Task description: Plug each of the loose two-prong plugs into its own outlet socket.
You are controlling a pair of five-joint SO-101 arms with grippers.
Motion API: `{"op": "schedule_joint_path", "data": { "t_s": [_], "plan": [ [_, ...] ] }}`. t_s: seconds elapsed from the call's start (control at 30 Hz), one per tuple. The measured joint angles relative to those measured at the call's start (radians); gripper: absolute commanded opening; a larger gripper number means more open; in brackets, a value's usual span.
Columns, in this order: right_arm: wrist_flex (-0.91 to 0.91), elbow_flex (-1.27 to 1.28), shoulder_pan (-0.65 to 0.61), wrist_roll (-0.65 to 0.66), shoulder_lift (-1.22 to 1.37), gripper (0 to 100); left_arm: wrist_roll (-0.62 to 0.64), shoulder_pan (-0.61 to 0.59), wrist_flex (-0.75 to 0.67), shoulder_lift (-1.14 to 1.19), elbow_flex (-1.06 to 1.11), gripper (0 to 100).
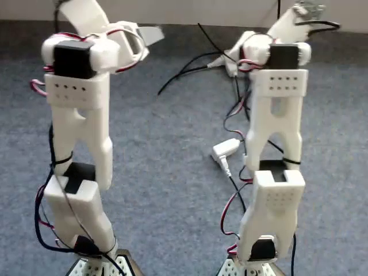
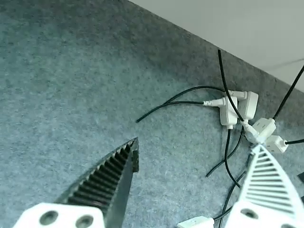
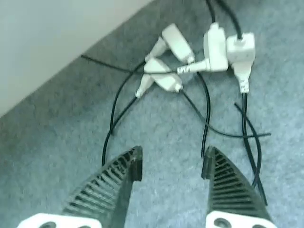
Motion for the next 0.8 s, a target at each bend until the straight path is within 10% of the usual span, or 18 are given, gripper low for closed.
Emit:
{"op": "schedule_joint_path", "data": {
  "t_s": [0.8],
  "plan": [
    [0.077, 0.482, -0.078, 0.0, 0.009, 21.3, -0.094, -0.206, 0.0, -0.463, 0.792, 35]
  ]
}}
